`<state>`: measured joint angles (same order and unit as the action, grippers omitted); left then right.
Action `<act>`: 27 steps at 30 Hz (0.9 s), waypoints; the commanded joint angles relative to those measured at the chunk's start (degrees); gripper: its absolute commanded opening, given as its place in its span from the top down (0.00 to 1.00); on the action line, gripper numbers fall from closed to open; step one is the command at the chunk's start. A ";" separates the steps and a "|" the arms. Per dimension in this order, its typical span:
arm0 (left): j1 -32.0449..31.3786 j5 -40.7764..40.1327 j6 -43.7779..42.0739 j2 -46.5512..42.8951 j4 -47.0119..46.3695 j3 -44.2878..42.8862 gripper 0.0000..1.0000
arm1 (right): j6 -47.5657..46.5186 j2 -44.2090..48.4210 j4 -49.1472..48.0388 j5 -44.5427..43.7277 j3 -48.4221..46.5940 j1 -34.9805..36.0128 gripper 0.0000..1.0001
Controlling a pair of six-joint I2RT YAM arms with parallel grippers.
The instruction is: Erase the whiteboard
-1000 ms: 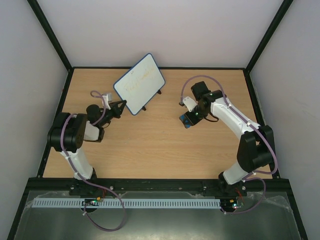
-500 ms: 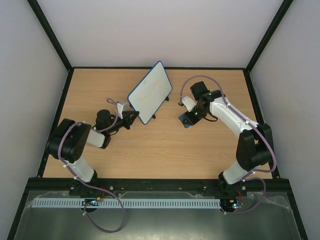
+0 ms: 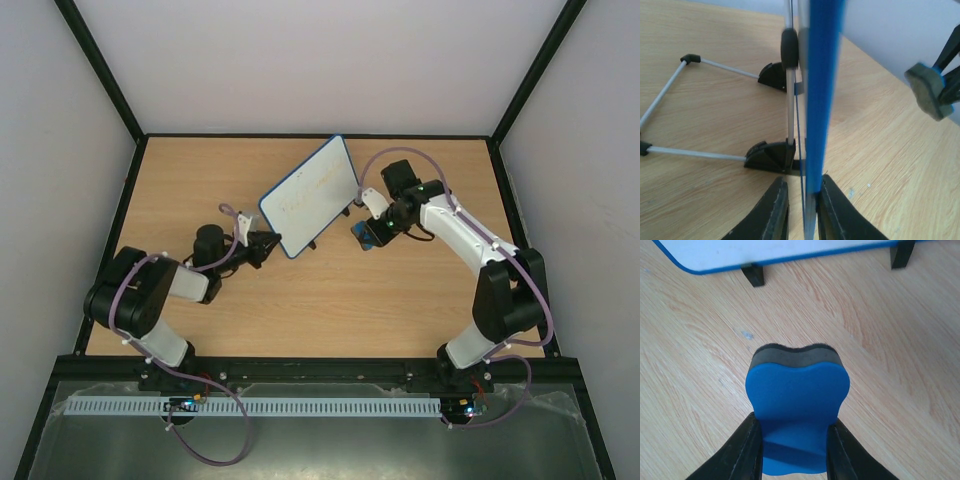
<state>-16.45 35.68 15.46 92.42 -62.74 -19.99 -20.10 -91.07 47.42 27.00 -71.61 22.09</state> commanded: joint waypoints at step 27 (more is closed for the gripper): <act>-0.42 -17.15 0.01 -13.33 5.23 -0.33 0.63 | -15.73 3.69 -39.84 -15.39 8.95 17.35 0.98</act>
<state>-16.71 20.29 15.99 78.85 -55.77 -19.05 -31.18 -86.15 14.39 17.47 -63.64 35.86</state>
